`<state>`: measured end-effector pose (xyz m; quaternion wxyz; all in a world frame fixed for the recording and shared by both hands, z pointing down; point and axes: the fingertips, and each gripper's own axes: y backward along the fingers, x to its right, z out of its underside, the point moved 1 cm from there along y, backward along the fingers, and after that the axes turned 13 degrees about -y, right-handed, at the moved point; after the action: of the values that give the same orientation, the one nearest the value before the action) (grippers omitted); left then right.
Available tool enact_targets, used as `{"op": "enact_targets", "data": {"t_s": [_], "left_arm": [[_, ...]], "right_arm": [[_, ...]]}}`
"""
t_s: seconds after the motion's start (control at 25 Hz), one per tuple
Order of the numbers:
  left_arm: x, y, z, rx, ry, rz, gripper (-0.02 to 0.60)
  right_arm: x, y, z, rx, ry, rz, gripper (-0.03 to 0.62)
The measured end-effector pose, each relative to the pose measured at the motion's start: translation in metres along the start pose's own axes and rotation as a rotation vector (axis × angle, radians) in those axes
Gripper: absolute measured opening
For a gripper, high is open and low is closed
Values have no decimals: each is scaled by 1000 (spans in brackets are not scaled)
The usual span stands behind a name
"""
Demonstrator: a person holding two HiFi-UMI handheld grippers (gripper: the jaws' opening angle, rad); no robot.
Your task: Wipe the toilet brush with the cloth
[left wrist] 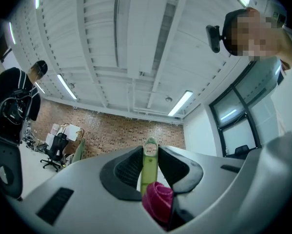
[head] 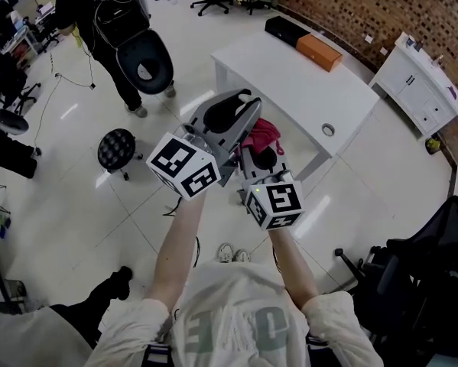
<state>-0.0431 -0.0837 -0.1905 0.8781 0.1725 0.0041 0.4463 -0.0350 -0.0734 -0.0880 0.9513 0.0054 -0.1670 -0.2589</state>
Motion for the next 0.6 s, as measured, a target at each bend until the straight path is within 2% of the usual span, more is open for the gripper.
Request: {"op": "enact_targets", "data": {"t_s": [0.2,0.48,0.52,0.6], "left_arm": [[5,-3,10,-9,28,14,106],[-3,-2,13,21,61,32,106],[-6,0,14,30,69,45,106],[-10,5,19,49,82,83,106]], "right_arm": [[-9,0,-21,39,35,-30,31],[-12,16,-18,41,41,-74,32],[-8,26,-18,52,15,-69,31],[14,46,-18,80,-47,-4,32]]}}
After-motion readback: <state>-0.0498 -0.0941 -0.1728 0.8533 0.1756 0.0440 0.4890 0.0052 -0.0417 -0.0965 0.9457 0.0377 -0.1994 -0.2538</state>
